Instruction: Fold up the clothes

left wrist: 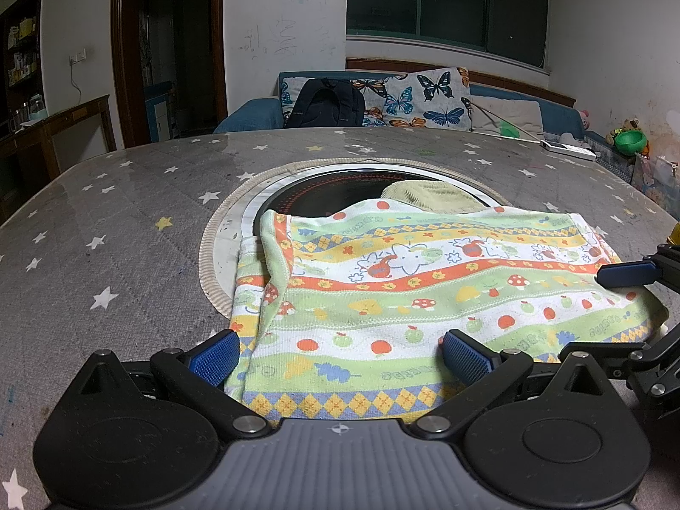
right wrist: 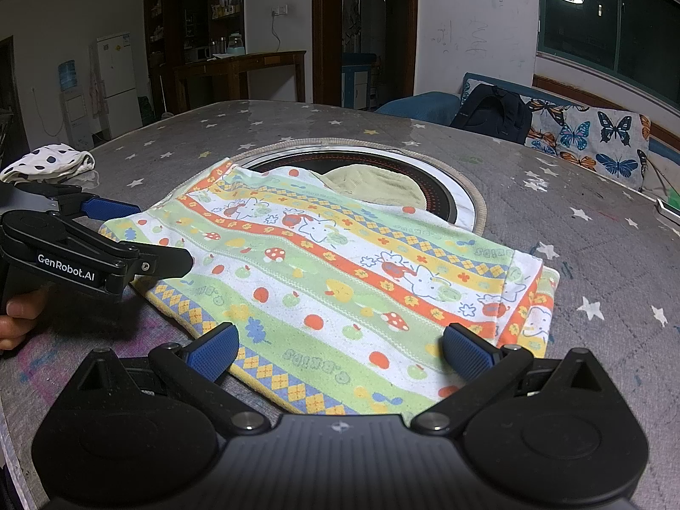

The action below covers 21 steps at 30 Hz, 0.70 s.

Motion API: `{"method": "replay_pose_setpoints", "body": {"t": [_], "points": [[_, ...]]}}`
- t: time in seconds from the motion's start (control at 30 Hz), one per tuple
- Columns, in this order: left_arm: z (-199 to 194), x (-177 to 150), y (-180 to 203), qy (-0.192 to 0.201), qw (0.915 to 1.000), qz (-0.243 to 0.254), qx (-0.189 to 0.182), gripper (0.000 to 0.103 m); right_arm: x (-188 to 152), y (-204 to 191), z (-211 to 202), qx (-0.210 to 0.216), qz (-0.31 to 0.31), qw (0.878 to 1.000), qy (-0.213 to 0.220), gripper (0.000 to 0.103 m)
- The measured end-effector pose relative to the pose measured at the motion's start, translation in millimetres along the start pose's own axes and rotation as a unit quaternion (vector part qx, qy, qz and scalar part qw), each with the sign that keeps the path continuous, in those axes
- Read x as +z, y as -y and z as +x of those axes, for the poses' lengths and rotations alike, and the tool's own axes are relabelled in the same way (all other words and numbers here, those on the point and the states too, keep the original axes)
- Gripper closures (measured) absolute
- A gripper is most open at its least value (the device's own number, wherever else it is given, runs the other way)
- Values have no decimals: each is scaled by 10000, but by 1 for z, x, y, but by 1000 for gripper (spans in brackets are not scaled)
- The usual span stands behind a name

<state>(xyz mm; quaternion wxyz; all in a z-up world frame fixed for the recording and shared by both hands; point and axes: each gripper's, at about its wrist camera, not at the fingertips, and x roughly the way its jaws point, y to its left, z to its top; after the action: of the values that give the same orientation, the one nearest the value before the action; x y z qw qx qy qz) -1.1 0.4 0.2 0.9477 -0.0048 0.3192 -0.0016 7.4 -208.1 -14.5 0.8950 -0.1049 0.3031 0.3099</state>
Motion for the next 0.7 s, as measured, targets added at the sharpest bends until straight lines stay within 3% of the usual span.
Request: {"method": "replay_pose_setpoints", "body": {"t": [0.7], "points": [[0,0,1,-2,10000,6,5,0,0,3,0,19,18,10000,-15,0]]}}
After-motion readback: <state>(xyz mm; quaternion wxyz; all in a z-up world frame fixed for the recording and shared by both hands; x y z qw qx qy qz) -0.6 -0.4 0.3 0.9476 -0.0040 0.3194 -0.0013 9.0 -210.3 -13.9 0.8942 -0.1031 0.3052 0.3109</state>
